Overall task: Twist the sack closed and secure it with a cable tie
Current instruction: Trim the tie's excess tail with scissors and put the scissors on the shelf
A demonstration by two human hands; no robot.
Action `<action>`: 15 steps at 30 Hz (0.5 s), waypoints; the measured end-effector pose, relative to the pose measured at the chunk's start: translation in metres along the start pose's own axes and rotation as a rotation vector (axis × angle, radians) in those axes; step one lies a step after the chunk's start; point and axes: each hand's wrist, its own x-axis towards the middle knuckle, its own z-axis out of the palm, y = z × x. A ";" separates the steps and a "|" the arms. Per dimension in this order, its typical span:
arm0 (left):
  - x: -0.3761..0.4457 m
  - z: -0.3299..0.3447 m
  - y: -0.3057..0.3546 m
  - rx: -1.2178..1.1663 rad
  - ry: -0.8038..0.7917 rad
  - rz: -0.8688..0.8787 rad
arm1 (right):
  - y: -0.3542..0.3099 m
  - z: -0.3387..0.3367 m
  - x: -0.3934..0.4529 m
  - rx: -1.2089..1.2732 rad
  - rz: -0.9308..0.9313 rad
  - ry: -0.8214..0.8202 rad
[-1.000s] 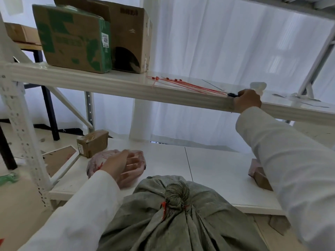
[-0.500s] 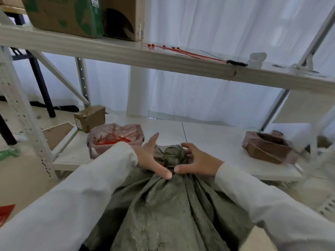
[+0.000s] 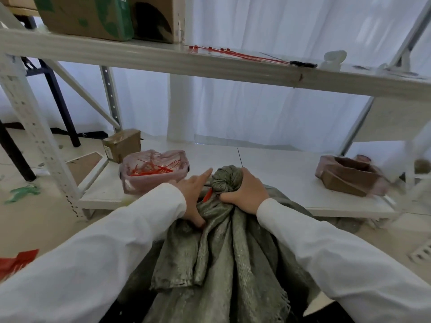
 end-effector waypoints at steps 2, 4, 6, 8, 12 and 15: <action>0.006 0.001 0.004 -0.017 -0.117 -0.066 | 0.004 -0.007 -0.009 -0.042 0.010 0.028; 0.014 0.003 0.009 -0.078 -0.224 -0.133 | 0.009 -0.015 -0.016 -0.070 0.006 0.062; 0.024 0.006 0.019 -0.180 -0.225 -0.132 | 0.017 -0.029 -0.019 -0.071 0.021 0.113; 0.032 0.008 0.034 -0.206 -0.159 -0.093 | 0.026 -0.047 -0.022 -0.047 0.068 0.174; 0.041 0.006 0.066 -0.222 -0.036 0.038 | 0.046 -0.088 -0.024 -0.090 0.116 0.309; 0.042 -0.001 0.084 -0.354 -0.075 0.173 | 0.060 -0.117 -0.027 -0.191 0.137 0.381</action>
